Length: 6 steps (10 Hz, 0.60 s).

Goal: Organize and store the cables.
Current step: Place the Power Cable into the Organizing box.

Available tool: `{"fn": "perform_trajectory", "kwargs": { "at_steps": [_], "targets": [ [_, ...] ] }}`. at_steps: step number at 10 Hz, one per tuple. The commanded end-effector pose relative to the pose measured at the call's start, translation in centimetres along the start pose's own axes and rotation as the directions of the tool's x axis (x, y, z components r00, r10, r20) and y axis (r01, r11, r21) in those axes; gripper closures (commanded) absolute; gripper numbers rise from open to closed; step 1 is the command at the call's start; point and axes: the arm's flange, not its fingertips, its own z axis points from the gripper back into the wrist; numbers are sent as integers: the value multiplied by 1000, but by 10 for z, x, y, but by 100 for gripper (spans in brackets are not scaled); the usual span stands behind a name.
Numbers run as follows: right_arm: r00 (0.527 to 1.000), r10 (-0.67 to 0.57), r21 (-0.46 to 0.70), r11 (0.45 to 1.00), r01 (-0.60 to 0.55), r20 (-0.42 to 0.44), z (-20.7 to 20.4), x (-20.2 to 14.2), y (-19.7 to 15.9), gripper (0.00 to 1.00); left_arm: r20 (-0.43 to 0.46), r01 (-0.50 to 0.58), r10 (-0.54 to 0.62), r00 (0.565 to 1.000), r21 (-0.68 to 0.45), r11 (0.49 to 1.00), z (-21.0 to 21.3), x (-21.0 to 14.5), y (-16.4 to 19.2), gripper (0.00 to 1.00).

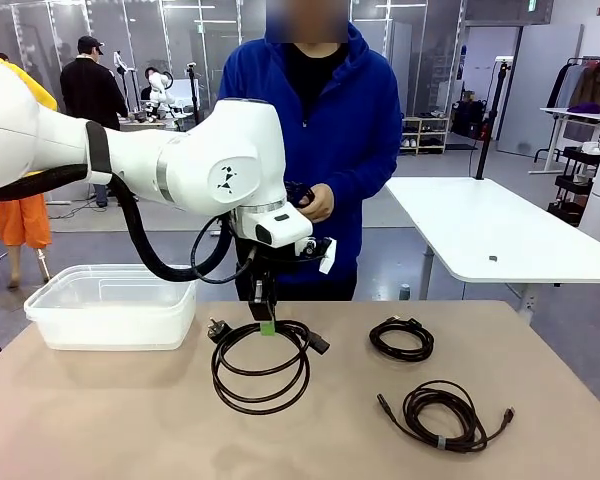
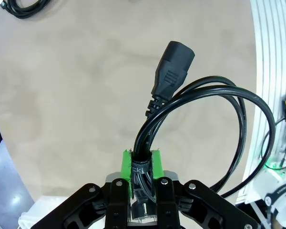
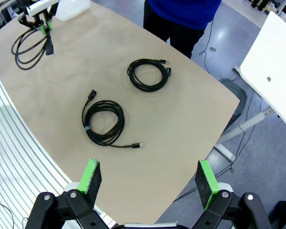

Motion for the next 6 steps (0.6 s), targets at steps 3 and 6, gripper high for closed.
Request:
{"fn": "perform_trajectory", "kwargs": {
  "at_steps": [3, 6],
  "targets": [
    [1000, 10, 3, 1000, -10, 2, 0, -1, -1, 0, -38, -143, 139, 990, -112, 983, 45, -98, 59, 81],
    [1000, 10, 3, 1000, -10, 2, 0, -1, -1, 0, 53, -254, 260, 964, -98, 962, 86, -207, 117, 81]
  ]
}}
